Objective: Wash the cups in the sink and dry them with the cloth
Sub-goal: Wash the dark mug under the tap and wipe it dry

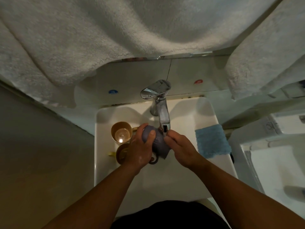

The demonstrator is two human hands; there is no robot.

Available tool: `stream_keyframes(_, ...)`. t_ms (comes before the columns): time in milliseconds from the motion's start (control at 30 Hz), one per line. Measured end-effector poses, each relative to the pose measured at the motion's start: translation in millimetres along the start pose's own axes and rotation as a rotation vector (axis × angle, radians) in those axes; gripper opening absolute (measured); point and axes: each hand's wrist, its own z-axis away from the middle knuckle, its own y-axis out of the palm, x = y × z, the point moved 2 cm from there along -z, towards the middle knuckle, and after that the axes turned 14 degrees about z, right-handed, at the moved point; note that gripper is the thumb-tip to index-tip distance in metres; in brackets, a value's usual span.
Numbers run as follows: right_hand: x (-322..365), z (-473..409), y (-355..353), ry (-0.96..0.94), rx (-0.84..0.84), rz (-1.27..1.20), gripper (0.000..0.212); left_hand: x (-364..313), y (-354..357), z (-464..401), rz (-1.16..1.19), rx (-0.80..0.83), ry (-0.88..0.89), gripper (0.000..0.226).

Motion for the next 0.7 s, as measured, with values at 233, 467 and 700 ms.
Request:
stream_keyframes(233,4,-1,-8,0.076,-0.124,-0.093,0.030,-2,1,0,0.255,0.078,-0.165,0.045)
stream_keyframes(467,5,-3,-11,0.101,-0.010,-0.055,0.019,3,8,1,0.269,0.070,-0.189,0.058)
stream_keyframes(700,-7,-3,-13,0.345,-0.399,-0.051,0.023,-2,20,0,0.155,0.237,-0.181,0.052)
